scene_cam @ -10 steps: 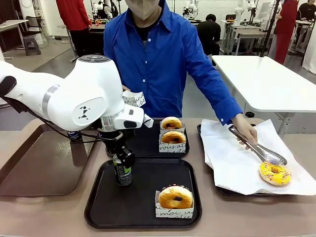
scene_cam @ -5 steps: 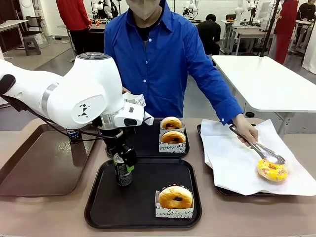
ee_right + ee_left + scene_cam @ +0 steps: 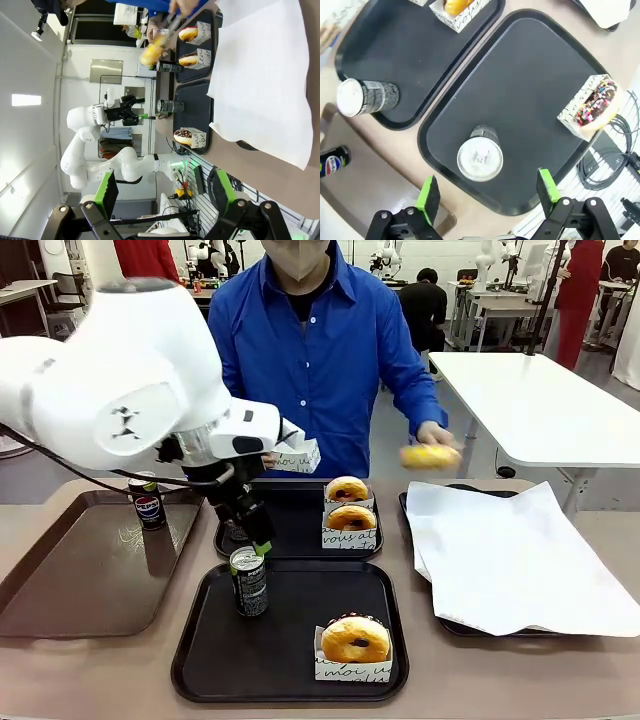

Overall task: Set up donuts and drinks on trays.
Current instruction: Pick up one Pepsi coke from the Handle tray and place it on the Flat Tray without a Pepsi coke.

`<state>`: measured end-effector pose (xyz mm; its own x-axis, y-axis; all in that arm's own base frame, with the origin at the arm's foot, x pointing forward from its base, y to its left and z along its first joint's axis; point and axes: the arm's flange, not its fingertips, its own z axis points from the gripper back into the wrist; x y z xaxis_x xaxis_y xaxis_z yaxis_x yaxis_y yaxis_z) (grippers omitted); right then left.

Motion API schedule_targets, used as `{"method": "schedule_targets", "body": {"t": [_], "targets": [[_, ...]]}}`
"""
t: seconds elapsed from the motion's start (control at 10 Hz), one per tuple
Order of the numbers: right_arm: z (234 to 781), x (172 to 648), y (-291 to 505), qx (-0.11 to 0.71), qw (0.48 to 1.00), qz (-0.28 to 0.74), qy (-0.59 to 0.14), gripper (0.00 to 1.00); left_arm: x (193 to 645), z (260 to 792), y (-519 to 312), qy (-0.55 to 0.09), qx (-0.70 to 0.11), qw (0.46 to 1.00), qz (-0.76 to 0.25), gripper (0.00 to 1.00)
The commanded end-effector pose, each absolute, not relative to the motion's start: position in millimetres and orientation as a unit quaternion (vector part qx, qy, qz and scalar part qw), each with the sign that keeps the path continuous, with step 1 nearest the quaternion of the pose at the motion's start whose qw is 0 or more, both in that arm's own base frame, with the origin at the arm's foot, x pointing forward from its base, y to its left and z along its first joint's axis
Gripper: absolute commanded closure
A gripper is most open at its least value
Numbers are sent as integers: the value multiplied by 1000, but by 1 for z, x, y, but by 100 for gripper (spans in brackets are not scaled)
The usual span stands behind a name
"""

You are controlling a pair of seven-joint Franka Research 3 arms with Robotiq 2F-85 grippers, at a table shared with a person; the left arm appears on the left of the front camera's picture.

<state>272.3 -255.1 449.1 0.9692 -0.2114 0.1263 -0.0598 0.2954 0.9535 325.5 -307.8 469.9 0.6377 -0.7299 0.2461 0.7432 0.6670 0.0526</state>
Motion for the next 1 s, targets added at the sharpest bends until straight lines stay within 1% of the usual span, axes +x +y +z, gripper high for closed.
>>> {"method": "schedule_targets", "body": {"t": [0.0, 0.1, 0.3, 0.5, 0.6, 0.9], "targets": [[450, 271, -256, 596, 793, -46, -117, 0, 302, 479, -286, -128, -4, 906, -403, 0], [450, 271, -256, 596, 793, -46, -117, 0, 294, 481, -276, -110, 7, 911, -398, 0], [450, 271, -256, 596, 793, -46, -117, 0, 278, 478, -259, -95, -6, 913, -398, 0], [450, 271, -256, 596, 793, -46, -117, 0, 293, 475, -249, -108, -26, 927, -357, 0], [450, 271, -256, 596, 793, -46, -117, 0, 284, 478, -260, -96, 0, 915, -392, 0], [450, 271, -256, 596, 793, -46, -117, 0, 284, 478, -260, -96, 0, 915, -392, 0]]}}
